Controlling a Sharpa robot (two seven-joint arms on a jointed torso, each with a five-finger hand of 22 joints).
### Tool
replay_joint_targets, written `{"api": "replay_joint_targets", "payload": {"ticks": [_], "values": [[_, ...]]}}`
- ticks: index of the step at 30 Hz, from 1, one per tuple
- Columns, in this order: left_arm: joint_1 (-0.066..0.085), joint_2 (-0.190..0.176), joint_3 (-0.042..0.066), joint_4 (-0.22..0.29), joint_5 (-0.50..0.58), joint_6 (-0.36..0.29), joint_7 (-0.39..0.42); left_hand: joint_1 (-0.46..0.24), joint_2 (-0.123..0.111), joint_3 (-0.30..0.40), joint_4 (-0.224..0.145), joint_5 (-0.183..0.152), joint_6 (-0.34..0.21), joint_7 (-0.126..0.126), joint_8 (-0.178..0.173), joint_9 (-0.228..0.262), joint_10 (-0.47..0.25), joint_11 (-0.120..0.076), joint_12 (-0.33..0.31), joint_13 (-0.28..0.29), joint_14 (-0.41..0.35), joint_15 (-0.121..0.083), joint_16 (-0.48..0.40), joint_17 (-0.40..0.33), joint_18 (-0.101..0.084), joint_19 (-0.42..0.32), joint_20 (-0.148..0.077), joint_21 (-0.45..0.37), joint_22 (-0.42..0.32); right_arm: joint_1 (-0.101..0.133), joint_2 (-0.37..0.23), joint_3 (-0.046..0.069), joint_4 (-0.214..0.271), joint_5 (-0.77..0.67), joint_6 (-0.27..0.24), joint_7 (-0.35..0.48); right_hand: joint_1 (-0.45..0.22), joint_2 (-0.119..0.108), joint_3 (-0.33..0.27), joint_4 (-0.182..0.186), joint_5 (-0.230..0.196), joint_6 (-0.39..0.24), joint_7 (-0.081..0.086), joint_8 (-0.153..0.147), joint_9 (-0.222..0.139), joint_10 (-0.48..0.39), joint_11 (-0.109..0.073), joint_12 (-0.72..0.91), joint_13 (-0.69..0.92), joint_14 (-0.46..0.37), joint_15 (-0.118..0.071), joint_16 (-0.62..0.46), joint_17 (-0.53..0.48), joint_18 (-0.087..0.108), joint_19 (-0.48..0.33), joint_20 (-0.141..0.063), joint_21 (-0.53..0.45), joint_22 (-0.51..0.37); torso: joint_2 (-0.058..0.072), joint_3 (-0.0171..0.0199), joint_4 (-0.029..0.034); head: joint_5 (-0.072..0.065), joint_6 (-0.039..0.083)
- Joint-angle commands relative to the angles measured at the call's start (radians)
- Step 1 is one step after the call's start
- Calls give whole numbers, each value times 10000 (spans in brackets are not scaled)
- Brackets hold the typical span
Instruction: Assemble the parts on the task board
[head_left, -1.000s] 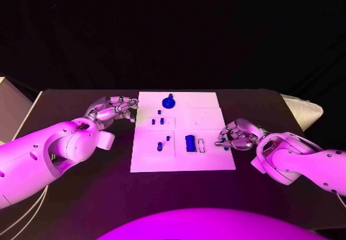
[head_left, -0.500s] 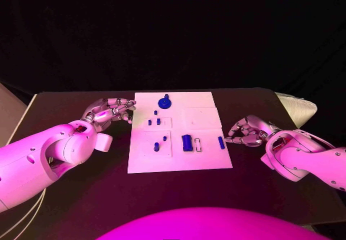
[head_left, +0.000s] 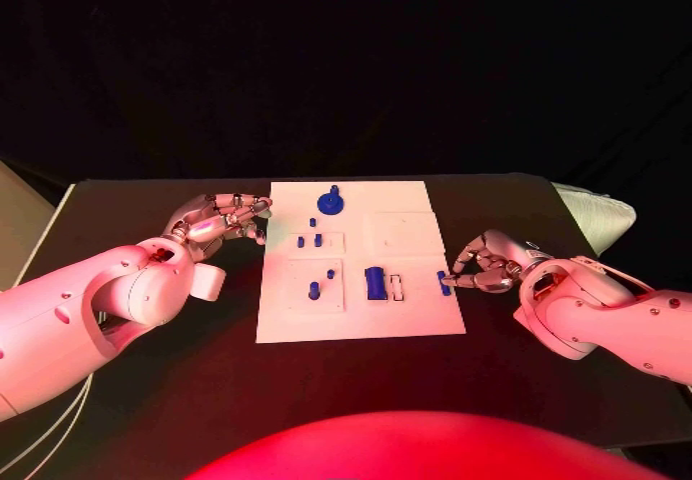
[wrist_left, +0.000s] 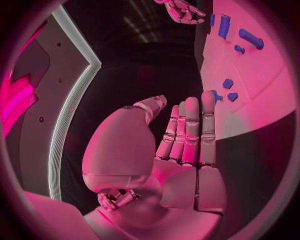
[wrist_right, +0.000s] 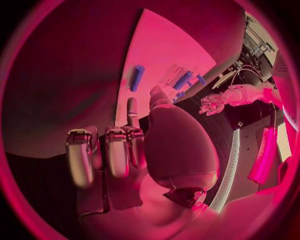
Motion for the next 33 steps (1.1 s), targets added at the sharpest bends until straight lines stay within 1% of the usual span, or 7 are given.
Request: {"api": "replay_joint_targets", "payload": {"ticks": [1, 7, 13, 23, 26, 30, 33], "values": [[-4, 22, 9, 31, 27, 143, 157, 92, -26, 15, 57, 20, -71, 8, 42, -12, -64, 17, 31, -9, -13, 81, 50, 8, 136, 62, 22, -50, -10, -67, 97, -6, -79, -486, 342, -389, -83, 52, -40, -8, 15, 83, 13, 40, 13, 1059, -90, 21, 2635, 1045, -42, 65, 2633, -69, 1065, 2, 46, 2628, -1, -8, 16, 14, -13], [-6, 6, 10, 39, 27, 133, 161, 92, -26, 15, 57, 20, -71, 8, 42, -12, -64, 17, 31, -9, -13, 81, 50, 8, 136, 62, 22, -50, -10, -181, 270, -7, -184, -545, 439, -463, -79, 64, -32, -10, 15, 93, 7, 47, 16, 1059, -95, 21, 2635, 1045, -46, 65, 2633, -69, 1065, 0, 46, 2628, 3, -12, -4, 33, -13], [-7, -8, 10, 52, 27, 131, 160, 92, -26, 15, 57, 20, -71, 8, 42, -12, -64, 17, 31, -9, -13, 81, 50, 8, 136, 62, 22, -50, -10, -270, 408, -8, -320, -752, 507, -611, -56, 88, -11, -17, 20, 103, -3, 57, 20, 1059, -105, 21, 2635, 1045, -55, 65, 2633, -69, 1065, -7, 46, 2628, 0, -1, 4, 57, -13], [-10, -18, 10, 48, 27, 130, 157, 92, -26, 15, 57, 20, -71, 8, 42, -12, -64, 17, 31, -9, -13, 81, 50, 8, 136, 62, 22, -50, -10, -381, 648, -7, -519, -963, 627, -740, 43, 131, 55, -29, 66, 108, -21, 69, 25, 1059, -124, 21, 2635, 1045, -75, 65, 2633, -69, 1065, -25, 46, 2628, 4, 11, -20, 82, -13], [-12, -17, 10, 49, 27, 134, 156, 92, -26, 15, 57, 20, -71, 8, 42, -12, -64, 17, 31, -9, -13, 81, 50, 8, 136, 62, 22, -50, -10, -445, 749, -7, -578, -974, 641, -772, 195, 212, 165, -35, 217, 89, -33, 69, 23, 1059, -139, 21, 2635, 1045, -93, 65, 2633, -69, 1065, -48, 46, 2628, 3, 13, -14, 93, -13], [-15, -27, 10, 57, 27, 134, 147, 92, -26, 15, 57, 20, -71, 8, 42, -12, -64, 17, 31, -9, -13, 81, 50, 8, 136, 62, 22, -50, -10, -484, 850, -6, -676, -981, 634, -800, 381, 314, 309, -46, 446, 63, -43, 61, 14, 1059, -151, 21, 2635, 1045, -107, 65, 2633, -69, 1065, -66, 46, 2628, 7, 3, 11, 88, -13], [-17, -39, 10, 62, 27, 134, 138, 110, -29, 0, 79, 22, -77, 11, 49, -14, -76, 20, 45, -10, -16, 83, 57, 8, 136, 73, 25, -65, -21, -497, 910, -6, -710, -982, 616, -806, 560, 412, 495, -60, 1156, 26, -57, 38, -8, 1059, -166, 21, 2635, 1045, -122, 65, 2633, -69, 1065, -84, 46, 2628, 6, -5, 8, 100, -13]]}}
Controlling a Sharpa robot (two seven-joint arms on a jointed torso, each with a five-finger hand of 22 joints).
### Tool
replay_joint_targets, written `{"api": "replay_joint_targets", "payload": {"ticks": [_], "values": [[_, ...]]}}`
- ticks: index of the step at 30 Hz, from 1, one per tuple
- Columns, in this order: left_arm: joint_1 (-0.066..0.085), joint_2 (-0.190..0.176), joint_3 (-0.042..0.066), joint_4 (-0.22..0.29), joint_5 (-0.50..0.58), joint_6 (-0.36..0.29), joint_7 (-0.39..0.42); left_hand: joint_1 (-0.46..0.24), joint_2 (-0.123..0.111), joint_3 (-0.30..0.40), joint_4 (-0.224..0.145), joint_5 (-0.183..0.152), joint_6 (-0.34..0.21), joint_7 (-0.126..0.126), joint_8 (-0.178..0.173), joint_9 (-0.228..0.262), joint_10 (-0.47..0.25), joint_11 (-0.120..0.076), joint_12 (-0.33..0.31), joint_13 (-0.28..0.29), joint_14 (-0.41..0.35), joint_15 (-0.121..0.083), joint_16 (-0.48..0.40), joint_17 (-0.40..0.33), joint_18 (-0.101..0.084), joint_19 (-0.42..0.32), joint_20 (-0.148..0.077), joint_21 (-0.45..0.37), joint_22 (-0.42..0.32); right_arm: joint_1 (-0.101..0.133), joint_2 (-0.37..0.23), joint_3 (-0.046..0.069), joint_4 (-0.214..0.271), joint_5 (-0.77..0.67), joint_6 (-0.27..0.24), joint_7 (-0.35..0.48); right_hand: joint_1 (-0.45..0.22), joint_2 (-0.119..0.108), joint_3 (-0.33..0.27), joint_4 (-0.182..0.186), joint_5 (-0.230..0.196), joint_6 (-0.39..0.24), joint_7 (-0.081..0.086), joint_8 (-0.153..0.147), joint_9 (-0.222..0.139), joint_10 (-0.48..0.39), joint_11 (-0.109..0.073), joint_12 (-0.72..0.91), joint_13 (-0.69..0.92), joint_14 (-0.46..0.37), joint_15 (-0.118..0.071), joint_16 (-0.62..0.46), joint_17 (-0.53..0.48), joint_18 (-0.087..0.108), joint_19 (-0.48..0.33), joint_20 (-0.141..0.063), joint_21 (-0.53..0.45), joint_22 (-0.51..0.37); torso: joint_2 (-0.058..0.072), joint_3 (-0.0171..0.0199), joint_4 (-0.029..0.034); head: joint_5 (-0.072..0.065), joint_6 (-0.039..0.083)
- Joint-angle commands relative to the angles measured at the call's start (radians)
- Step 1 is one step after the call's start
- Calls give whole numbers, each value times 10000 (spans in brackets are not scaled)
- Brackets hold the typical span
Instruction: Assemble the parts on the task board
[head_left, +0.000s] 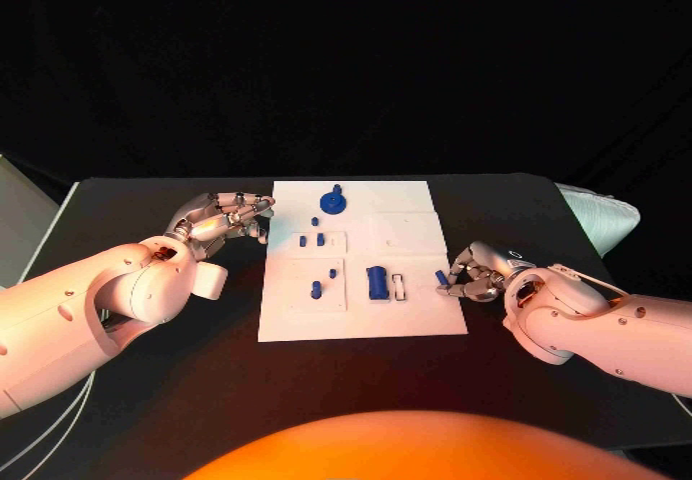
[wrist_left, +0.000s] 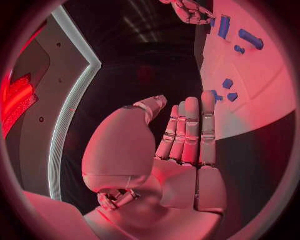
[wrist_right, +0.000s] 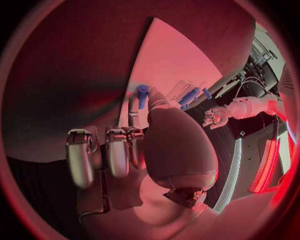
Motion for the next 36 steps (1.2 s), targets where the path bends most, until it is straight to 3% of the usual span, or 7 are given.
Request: {"api": "replay_joint_targets", "payload": {"ticks": [1, 4, 9, 10, 14, 28, 36], "values": [[-6, -4, 6, 36, 27, 132, 120, 110, -29, -1, 80, 22, -77, 11, 49, -16, -76, 20, 46, -10, -16, 83, 57, 8, 137, 73, 24, -65, -9, -90, 95, -56, -50, -123, 258, -129, 300, 104, 237, -28, 568, -92, -36, -94, -87, 1061, -102, 21, 2630, 1044, -59, 64, 2634, -70, 1065, -93, 46, 2632, 2, -12, 6, 21, 1], [-7, -12, 6, 43, 27, 135, 112, 110, -29, -1, 80, 22, -77, 11, 49, -16, -76, 20, 46, -10, -16, 83, 57, 8, 137, 73, 24, -65, -9, -96, 147, -55, -53, -94, 241, -132, 967, 246, 1137, -54, 455, -123, -65, -136, -129, 1061, -133, 21, 2630, 1044, -104, 64, 2634, -70, 1065, -141, 46, 2632, -3, -14, -5, 39, 1], [-8, -21, 6, 49, 27, 141, 100, 111, -22, -4, 91, 23, -77, 12, 51, -17, -79, 21, 50, -11, -17, 84, 58, 8, 137, 76, 25, -69, -12, -99, 195, -55, -32, -69, 152, -122, 1165, -224, 3310, -187, 865, -179, -38, 23, 16, 1061, -135, 21, 2630, 1044, -92, 64, 2634, -70, 1065, -148, 46, 2632, -11, -16, -4, 49, 1], [-8, -24, 6, 49, 27, 139, 98, 111, -22, -4, 91, 23, -77, 12, 51, -17, -79, 21, 50, -11, -17, 84, 58, 8, 137, 76, 25, -69, -12, -100, 203, -55, -10, -51, 68, -105, 845, -513, 4259, -377, 1028, -258, -44, 190, 189, 1061, -107, 21, 2630, 1044, -66, 64, 2634, -70, 1065, -137, 46, 2632, -16, -18, -2, 51, 1], [-9, -32, 6, 51, 27, 139, 89, 111, -22, -4, 91, 23, -77, 12, 51, -17, -79, 21, 50, -11, -17, 84, 58, 8, 137, 76, 25, -69, -12, -100, 188, -54, 93, 151, -192, -52, 377, -716, 5123, -690, 1174, -350, -29, 383, 393, 1061, -96, 21, 2630, 1044, -69, 64, 2634, -70, 1065, -126, 46, 2632, -20, -9, -8, 85, 1], [-12, -47, 6, 51, 27, 135, 64, 115, -13, -4, 103, 24, -75, 12, 56, -17, -83, 22, 54, -12, -18, 85, 60, 8, 137, 79, 26, -74, -15, 73, -151, 43, 1213, 1592, -700, 236, -290, -902, 5765, -1121, 1240, -432, -40, 604, 622, 1061, -125, 21, 2630, 1044, -83, 64, 2634, -70, 1065, -128, 46, 2632, -6, -3, -13, 46, 1], [-13, -42, 6, 56, 27, 132, 59, 115, -13, -4, 103, 24, -75, 12, 56, -17, -83, 22, 54, -12, -18, 85, 60, 8, 137, 79, 26, -74, -15, 130, 112, 51, 1299, 1953, -476, 101, -540, -964, 5778, -1177, 1159, -441, -53, 650, 668, 1061, -131, 21, 2630, 1044, -87, 64, 2634, -70, 1065, -131, 46, 2632, -4, -13, -8, 57, 1]]}}
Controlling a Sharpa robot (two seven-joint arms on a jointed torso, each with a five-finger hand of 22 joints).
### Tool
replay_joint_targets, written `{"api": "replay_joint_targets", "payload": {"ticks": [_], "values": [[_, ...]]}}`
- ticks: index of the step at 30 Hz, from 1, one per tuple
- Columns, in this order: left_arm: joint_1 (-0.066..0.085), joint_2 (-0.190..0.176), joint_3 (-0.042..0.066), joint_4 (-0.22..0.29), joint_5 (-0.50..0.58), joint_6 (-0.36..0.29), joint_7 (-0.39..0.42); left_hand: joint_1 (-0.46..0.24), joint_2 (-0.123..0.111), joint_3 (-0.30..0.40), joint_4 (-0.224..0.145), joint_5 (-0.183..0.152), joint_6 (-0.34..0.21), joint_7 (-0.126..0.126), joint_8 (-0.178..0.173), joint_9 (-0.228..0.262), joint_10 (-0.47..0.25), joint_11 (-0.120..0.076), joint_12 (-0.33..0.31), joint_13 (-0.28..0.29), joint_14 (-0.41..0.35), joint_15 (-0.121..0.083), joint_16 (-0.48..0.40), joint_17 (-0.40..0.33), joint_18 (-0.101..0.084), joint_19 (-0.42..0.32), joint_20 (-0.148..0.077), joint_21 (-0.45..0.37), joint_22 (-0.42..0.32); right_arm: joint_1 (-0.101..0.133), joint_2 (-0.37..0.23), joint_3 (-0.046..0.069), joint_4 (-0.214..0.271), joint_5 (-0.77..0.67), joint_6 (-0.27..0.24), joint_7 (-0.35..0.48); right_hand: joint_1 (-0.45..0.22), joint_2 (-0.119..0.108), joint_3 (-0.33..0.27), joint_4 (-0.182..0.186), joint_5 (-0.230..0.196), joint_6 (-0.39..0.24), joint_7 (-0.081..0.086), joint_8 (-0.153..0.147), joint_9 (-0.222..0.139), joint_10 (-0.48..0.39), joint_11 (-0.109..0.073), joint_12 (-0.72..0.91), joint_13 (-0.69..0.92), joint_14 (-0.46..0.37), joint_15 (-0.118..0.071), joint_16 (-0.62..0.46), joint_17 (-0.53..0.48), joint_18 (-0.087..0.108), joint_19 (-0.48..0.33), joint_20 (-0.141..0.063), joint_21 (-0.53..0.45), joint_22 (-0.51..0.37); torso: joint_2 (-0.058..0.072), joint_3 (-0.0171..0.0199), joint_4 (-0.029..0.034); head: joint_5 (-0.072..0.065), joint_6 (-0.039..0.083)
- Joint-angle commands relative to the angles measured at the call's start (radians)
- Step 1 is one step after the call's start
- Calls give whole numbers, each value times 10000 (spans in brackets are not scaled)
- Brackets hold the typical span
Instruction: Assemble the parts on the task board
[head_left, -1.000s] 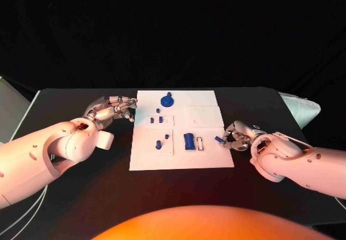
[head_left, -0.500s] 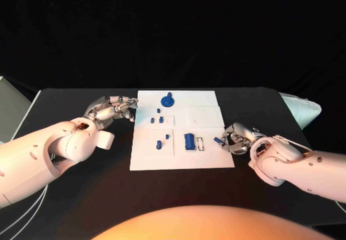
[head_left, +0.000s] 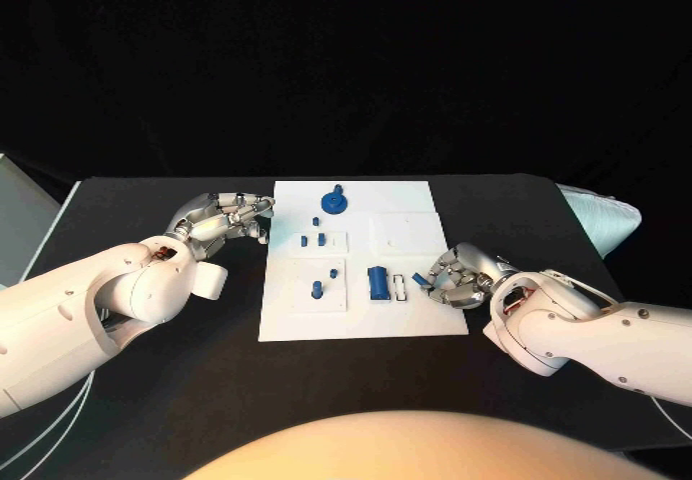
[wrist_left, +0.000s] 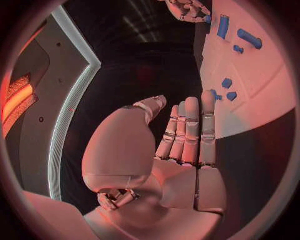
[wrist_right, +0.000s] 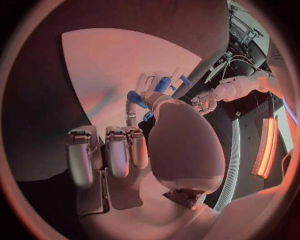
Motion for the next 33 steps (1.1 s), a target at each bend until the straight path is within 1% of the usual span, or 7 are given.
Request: {"api": "replay_joint_targets", "payload": {"ticks": [1, 2, 4, 8, 10, 26, 33], "values": [[-2, 14, 7, 36, 27, 132, 78, 115, -13, -5, 47, 24, -75, 12, 56, -10, -46, -15, 54, -12, -18, 85, 60, 8, 136, 43, -11, -35, -17, 7, 115, 2, -59, 424, 146, -7, -260, -14, 1148, -1156, 13, 13, -83, 63, 307, 1043, -86, 21, 2634, 1061, -37, 65, 2634, -70, 1064, -59, 46, 2635, 3, -8, 5, 12, 2], [-2, 12, 7, 38, 27, 131, 77, 115, -13, -5, 47, 24, -75, 12, 56, -10, -46, -15, 54, -12, -18, 85, 60, 8, 136, 43, -11, -35, -17, 8, 160, 1, -89, 437, 180, -35, -324, -24, 1127, -1172, 84, 12, -89, 73, 318, 1043, -91, 21, 2634, 1061, -40, 65, 2634, -70, 1064, -62, 46, 2635, 1, -11, 15, 5, 2], [-2, 7, 7, 41, 27, 129, 74, 115, -13, -5, 47, 24, -75, 12, 56, -10, -46, -15, 54, -12, -18, 85, 60, 8, 136, 43, -11, -35, -17, 11, 269, -1, -165, 460, 283, -111, -476, -41, 1063, -1170, 30, 10, -92, 85, 330, 1043, -93, 21, 2634, 1061, -43, 65, 2634, -70, 1064, -64, 46, 2635, 2, -9, 17, 8, 2], [-2, -1, 7, 52, 27, 124, 71, 115, -13, -5, 47, 24, -75, 12, 56, -10, -46, -15, 54, -12, -18, 85, 60, 8, 136, 43, -11, -35, -17, 13, 476, -4, -302, 479, 414, -288, -823, -32, 917, -1118, -426, 18, -105, 82, 327, 1043, -101, 21, 2634, 1061, -48, 65, 2634, -70, 1064, -70, 46, 2635, 4, -10, 11, 20, 2], [-2, -2, 7, 57, 27, 128, 69, 115, -13, -5, 47, 24, -75, 12, 56, -10, -46, -15, 54, -12, -18, 85, 60, 8, 136, 43, -11, -35, -17, 14, 561, -5, -354, 465, 436, -366, -967, -54, 829, -1076, -537, 30, -103, 75, 318, 1043, -99, 21, 2634, 1061, -49, 65, 2634, -70, 1064, -71, 46, 2635, 5, -8, 10, 25, 2], [-1, -1, 7, 54, 27, 127, 59, 115, -13, -5, 47, 24, -75, 12, 56, -10, -46, -15, 54, -12, -18, 85, 60, 8, 136, 43, -11, -35, -17, 17, 923, -5, -527, 417, 499, -615, -1114, -65, 727, -1026, -592, 61, -109, 73, 308, 1043, -102, 21, 2634, 1061, -51, 65, 2634, -70, 1064, -72, 46, 2635, 4, 2, 7, 59, 2], [-1, -3, 7, 52, 27, 128, 56, 145, -13, -23, 78, 24, -67, 9, 77, -9, -68, -14, 71, -16, -24, 86, 66, 6, 137, 56, -8, -54, -32, 22, 994, -4, -582, 376, 477, -708, -1256, -67, 637, -953, -604, 90, -112, 70, 296, 1043, -105, 21, 2634, 1061, -54, 65, 2634, -70, 1064, -74, 46, 2635, 2, -1, 3, 73, 2]]}}
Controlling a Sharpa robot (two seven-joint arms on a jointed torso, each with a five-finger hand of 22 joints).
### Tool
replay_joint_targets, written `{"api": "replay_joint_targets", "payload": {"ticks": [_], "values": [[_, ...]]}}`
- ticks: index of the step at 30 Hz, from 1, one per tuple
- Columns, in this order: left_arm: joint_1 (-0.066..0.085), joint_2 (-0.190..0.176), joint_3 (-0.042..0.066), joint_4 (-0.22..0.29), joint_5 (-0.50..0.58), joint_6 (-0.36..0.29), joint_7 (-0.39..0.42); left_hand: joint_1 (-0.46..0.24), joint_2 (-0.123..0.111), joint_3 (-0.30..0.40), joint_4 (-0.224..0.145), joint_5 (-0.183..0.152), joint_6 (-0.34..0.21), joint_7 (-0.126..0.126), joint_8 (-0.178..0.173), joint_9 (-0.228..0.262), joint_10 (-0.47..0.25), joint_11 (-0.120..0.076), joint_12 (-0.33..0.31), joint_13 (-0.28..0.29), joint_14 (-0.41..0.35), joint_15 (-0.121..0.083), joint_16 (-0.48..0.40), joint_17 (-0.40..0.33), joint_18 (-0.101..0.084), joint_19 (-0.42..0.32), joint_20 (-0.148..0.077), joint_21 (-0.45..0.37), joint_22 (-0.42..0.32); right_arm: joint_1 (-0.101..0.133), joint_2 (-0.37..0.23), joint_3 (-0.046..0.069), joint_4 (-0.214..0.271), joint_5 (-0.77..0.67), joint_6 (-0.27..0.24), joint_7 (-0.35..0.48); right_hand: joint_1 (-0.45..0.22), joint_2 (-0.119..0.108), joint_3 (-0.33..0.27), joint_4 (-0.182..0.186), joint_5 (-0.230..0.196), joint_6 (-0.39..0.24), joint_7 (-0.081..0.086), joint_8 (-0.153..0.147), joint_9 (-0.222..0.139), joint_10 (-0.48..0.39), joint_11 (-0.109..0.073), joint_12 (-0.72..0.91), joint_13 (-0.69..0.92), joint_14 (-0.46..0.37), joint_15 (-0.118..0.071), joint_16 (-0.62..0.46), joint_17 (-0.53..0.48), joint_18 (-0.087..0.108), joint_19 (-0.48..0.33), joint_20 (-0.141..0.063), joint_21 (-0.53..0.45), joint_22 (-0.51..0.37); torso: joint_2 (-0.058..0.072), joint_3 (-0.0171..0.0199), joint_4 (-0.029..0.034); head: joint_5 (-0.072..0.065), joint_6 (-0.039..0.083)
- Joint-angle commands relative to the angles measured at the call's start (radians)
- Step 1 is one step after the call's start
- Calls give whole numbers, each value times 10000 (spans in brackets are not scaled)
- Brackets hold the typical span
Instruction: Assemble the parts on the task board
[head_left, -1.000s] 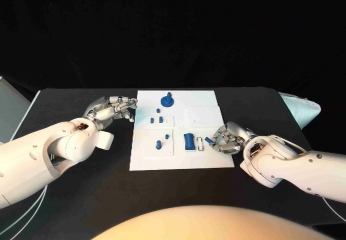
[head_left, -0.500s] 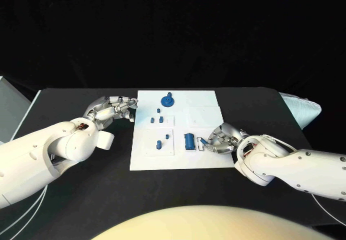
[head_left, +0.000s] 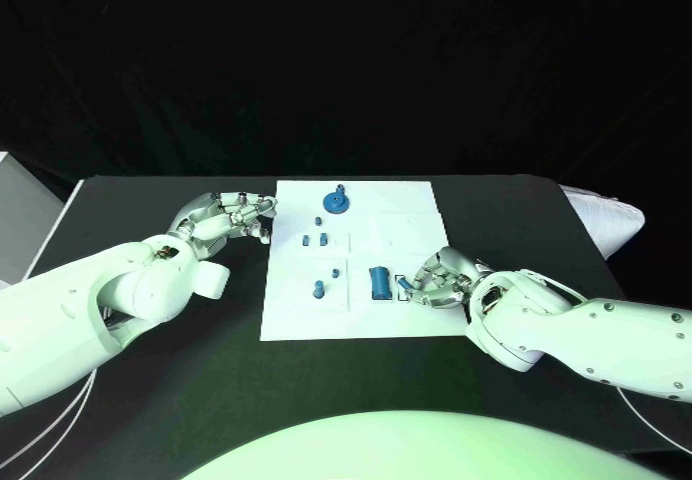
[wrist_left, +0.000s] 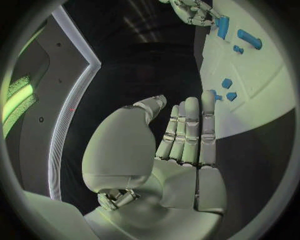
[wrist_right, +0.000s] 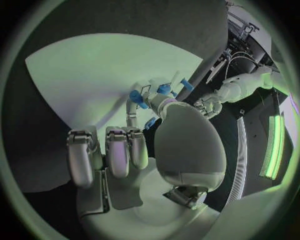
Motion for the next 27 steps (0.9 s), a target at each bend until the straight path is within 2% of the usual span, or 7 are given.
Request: {"api": "replay_joint_targets", "payload": {"ticks": [1, 6, 27], "values": [[0, 11, 9, 25, 27, 131, 64, 103, 29, 6, 49, 23, -67, 9, 34, -12, -69, -14, 34, -16, 13, 49, 66, 6, 136, 57, -8, -55, -8, 4, 40, 2, -8, -85, 129, -150, -113, 1, -69, 6, -72, 59, -83, 43, -2, 1072, -77, 21, 2627, 1062, -56, 65, 2627, -70, 1064, -75, 46, 2629, -2, -2, 0, 5, 2], [0, 9, 9, 14, 27, 141, 53, 103, 29, 6, 49, 23, -67, 9, 34, -12, -69, -14, 34, -16, 13, 49, 66, 6, 136, 57, -8, -55, -8, 10, 87, 3, 13, -96, 111, -200, -229, -1, -146, 75, -83, 86, -87, 41, -12, 1072, -80, 21, 2627, 1062, -58, 65, 2627, -70, 1064, -76, 46, 2629, 6, 11, -1, 14, 2], [0, 14, 9, -4, 27, 170, 27, 106, 30, -4, 69, 23, -66, 10, 42, -12, -77, -12, 40, -18, 9, 51, 68, 5, 136, 61, -7, -63, -15, 91, 222, 12, 56, 49, 133, -240, -685, 123, -360, 432, 27, 202, -111, 35, -57, 1072, -98, 21, 2627, 1062, -70, 65, 2627, -70, 1064, -81, 46, 2629, 4, 8, -4, 59, 2]]}}
